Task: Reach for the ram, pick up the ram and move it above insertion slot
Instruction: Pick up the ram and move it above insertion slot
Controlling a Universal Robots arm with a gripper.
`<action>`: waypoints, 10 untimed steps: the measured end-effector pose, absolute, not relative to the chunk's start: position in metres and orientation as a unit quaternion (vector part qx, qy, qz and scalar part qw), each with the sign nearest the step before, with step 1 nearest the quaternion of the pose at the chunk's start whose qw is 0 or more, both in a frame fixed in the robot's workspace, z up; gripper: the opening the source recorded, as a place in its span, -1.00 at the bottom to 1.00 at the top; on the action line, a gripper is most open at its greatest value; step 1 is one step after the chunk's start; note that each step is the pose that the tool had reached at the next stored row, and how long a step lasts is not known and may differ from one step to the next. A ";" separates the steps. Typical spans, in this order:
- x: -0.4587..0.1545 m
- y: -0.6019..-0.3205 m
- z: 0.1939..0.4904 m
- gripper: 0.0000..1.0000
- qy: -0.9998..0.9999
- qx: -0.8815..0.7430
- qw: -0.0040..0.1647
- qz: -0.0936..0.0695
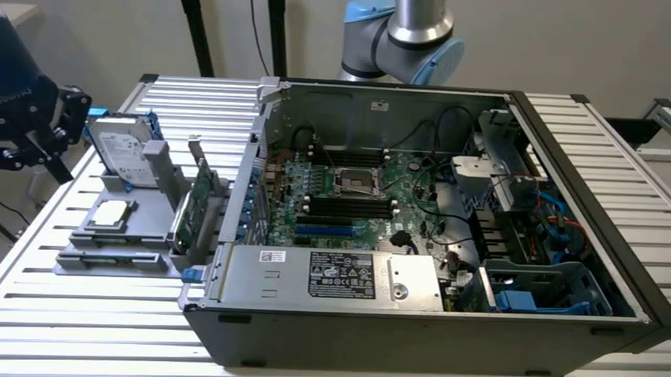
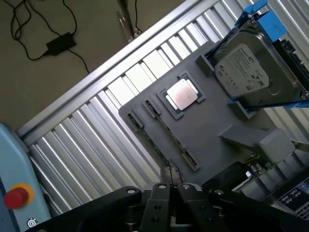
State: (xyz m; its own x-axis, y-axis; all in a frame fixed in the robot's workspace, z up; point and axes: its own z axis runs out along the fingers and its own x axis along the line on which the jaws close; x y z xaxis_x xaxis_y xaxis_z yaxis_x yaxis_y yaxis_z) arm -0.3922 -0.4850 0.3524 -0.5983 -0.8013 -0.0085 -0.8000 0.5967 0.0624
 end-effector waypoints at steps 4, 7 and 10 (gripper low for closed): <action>-0.392 -0.485 0.351 -0.79 -0.876 0.481 0.011 -0.029; -0.392 -0.485 0.350 -0.79 -0.863 0.504 0.011 -0.029; -0.392 -0.485 0.350 -0.79 -0.849 0.528 0.011 -0.028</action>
State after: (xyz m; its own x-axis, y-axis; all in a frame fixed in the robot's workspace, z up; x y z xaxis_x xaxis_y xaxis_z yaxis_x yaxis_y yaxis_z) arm -0.3922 -0.4850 0.3497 -0.4423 -0.8968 -0.0103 -0.8955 0.4410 0.0597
